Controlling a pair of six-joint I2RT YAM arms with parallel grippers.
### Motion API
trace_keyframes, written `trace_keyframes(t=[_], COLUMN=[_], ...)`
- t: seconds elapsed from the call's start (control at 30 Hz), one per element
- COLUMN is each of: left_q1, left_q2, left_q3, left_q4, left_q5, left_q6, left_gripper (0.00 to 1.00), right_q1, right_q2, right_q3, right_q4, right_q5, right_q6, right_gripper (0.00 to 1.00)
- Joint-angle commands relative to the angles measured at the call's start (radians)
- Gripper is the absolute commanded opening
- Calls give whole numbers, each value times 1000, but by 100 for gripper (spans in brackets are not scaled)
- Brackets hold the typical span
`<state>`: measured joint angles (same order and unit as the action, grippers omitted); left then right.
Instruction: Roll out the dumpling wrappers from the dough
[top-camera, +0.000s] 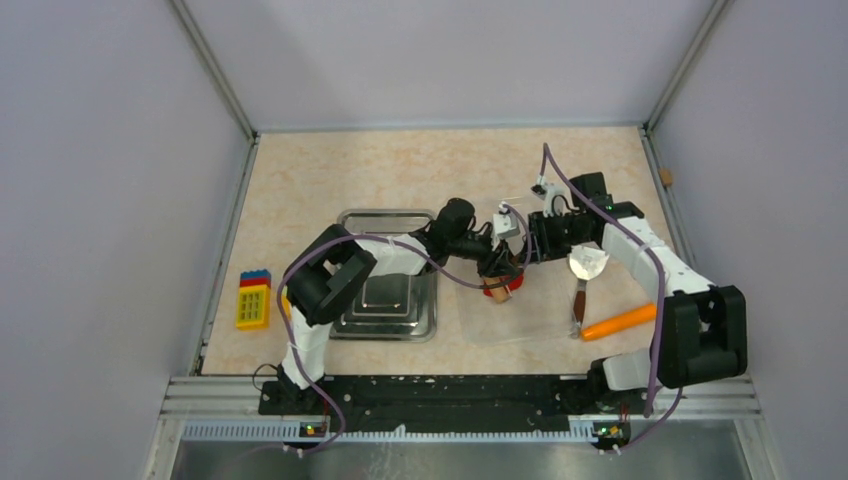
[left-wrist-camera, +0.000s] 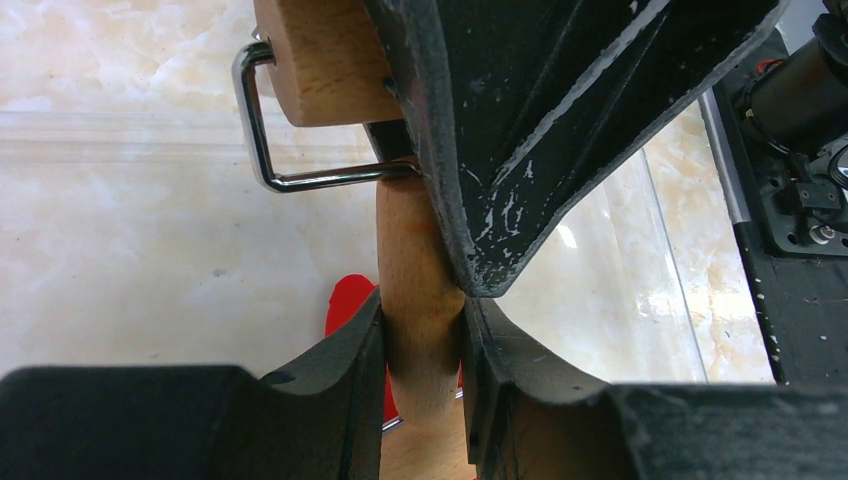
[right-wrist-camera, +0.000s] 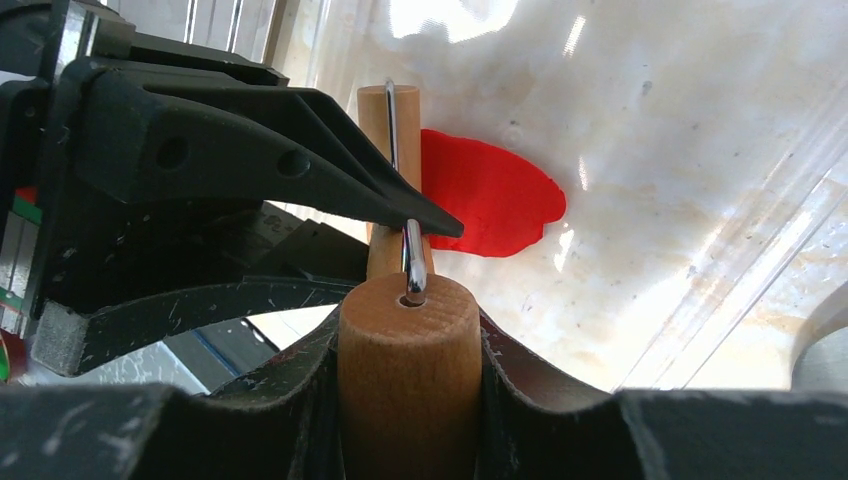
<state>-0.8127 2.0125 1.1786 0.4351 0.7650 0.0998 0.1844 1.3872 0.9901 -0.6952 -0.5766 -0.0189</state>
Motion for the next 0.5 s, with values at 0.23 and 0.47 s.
trace_keyframes(t=[0.23, 0.47], left_q1=[27, 39], left_q2=[45, 24], left_q3=[-16, -52], left_q4=[-9, -27], left_q5=[-20, -15], left_q6=[23, 35], left_gripper=[0, 0], right_q1=[-2, 26], right_q2=[64, 85], right_q3=[-37, -65], right_q4=[44, 73], right_q5=[150, 173], right_q6=[-29, -16], right_gripper=[0, 0])
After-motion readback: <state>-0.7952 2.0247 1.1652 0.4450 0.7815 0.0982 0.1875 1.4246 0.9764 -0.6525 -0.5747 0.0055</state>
